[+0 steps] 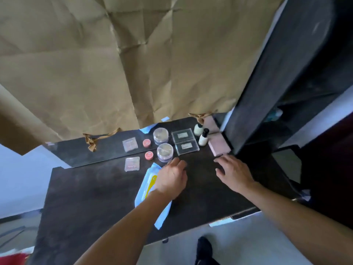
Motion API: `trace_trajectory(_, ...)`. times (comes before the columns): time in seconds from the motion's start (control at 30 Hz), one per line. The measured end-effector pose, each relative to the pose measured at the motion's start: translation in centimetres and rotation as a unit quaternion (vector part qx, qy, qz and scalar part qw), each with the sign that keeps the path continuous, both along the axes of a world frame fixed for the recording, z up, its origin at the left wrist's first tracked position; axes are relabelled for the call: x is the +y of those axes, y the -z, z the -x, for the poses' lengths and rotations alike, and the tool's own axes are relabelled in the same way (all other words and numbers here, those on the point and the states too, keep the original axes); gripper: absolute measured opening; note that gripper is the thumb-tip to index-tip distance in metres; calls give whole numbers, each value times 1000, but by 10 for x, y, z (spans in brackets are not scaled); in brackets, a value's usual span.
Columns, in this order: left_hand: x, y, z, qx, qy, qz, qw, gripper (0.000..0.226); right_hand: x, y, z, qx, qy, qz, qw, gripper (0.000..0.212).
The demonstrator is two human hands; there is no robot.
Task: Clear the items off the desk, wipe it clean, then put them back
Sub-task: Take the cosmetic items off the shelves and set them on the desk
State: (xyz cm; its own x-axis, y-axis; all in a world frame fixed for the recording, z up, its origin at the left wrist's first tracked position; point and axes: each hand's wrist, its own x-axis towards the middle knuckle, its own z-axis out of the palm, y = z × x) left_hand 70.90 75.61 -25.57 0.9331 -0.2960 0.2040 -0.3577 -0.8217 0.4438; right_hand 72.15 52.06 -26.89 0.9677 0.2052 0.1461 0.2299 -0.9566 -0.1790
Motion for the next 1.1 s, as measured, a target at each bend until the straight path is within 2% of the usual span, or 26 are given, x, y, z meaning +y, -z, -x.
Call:
trace_trajectory(0.1, -49, -4, -4, -14, 52, 13, 998, 29, -50, -12, 8, 6, 54, 17, 998, 28)
trace_trajectory(0.37, -189, -12, -36, -36, 118, -16, 992, 28, -194, -11, -28, 25, 110, -15, 993, 31)
trace_trajectory(0.53, -275, -4, -70, 35, 75, 24, 996, 26, -263, -21, -88, 38, 99, -9, 994, 34)
trace_trajectory(0.7, -333, 6, -106, 112, 8, -13, 994, 32, -297, -32, -157, 80, 80, 23, 993, 47)
trace_trajectory(0.8, -351, 9, -139, 147, -20, -52, 988, 49, -304, -27, -192, 106, 87, 28, 990, 45)
trace_trajectory(0.93, -373, 11, -194, 185, -52, -93, 977, 71, -313, -15, -216, 155, 115, -14, 981, 47)
trace_trajectory(1.1, -396, 28, -242, 186, -47, -99, 976, 62, -318, 7, -224, 167, 91, -36, 981, 63)
